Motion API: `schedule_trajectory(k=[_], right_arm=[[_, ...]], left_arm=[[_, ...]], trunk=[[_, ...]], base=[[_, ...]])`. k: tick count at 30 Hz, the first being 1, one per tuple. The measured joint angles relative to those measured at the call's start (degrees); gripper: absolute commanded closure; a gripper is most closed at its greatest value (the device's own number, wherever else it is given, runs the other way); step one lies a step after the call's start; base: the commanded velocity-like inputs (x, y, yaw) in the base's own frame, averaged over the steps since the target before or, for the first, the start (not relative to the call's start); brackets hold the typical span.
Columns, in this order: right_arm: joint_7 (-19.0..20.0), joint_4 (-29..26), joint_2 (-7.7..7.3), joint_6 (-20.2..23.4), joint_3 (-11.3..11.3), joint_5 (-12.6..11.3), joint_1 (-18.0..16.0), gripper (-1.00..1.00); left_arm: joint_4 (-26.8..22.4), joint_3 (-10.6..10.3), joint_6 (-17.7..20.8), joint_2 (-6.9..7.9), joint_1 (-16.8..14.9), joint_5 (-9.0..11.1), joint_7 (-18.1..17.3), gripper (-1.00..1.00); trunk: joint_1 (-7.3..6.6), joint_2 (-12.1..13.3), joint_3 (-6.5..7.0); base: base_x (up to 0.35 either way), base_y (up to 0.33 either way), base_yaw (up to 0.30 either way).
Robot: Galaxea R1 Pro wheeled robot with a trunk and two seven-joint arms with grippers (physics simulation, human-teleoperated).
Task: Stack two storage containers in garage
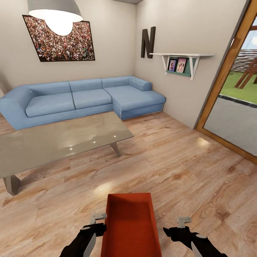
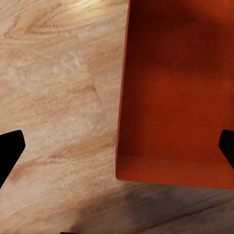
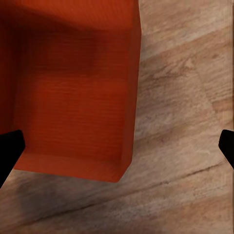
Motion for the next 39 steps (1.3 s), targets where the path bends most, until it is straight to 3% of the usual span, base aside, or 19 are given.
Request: schedule_trajectory(k=[24, 39], right_arm=[[0.0, 0.0, 0.00, -1.1, 0.1, -0.2, 0.0, -1.00], [0.0, 0.0, 0.00, -1.1, 0.1, 0.1, 0.0, -1.00]], left_arm=[[0.0, 0.0, 0.1, -0.05, 0.0, 0.0, 0.0, -1.00], [0.1, 0.0, 0.1, -0.11, 0.0, 0.0, 0.0, -1.00]], trunk=[[4.83, -8.8, -3.96], [7.91, -14.4, -7.78]], base=[[0.000, 0.000, 0.000], [0.000, 0.000, -0.001]])
